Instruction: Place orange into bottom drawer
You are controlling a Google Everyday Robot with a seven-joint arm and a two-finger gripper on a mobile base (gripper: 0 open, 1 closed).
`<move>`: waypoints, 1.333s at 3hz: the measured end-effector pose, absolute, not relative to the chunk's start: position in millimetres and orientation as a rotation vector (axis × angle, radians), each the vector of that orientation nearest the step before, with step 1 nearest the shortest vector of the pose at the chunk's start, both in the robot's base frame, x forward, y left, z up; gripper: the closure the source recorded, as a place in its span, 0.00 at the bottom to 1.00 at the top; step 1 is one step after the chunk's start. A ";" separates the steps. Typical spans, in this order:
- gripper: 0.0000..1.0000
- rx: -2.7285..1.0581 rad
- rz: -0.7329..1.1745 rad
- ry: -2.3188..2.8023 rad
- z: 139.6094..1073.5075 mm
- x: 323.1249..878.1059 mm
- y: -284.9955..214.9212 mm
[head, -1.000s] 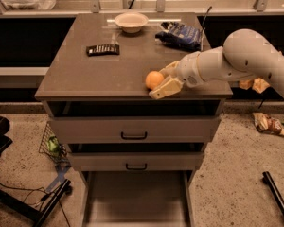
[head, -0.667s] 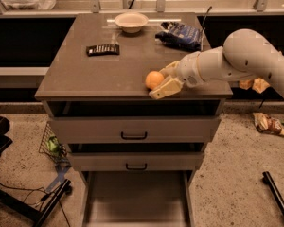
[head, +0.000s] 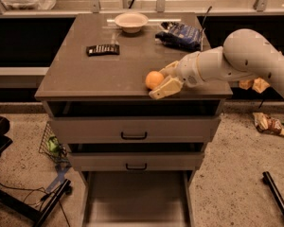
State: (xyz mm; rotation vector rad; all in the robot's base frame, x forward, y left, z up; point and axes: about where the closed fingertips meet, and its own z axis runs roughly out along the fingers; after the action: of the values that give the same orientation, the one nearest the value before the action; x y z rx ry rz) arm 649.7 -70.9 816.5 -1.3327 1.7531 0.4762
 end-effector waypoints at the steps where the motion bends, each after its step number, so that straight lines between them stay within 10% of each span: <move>1: 0.59 -1.333 0.476 1.753 816.6 649.7 -70.8; 4: 0.00 -1.333 0.477 1.753 816.5 649.3 -70.6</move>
Offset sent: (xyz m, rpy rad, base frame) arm 0.0000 0.0001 0.0001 0.0000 0.0001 0.0001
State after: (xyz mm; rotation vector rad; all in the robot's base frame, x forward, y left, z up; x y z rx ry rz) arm 649.3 -70.6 816.5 -1.3333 1.7529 0.4770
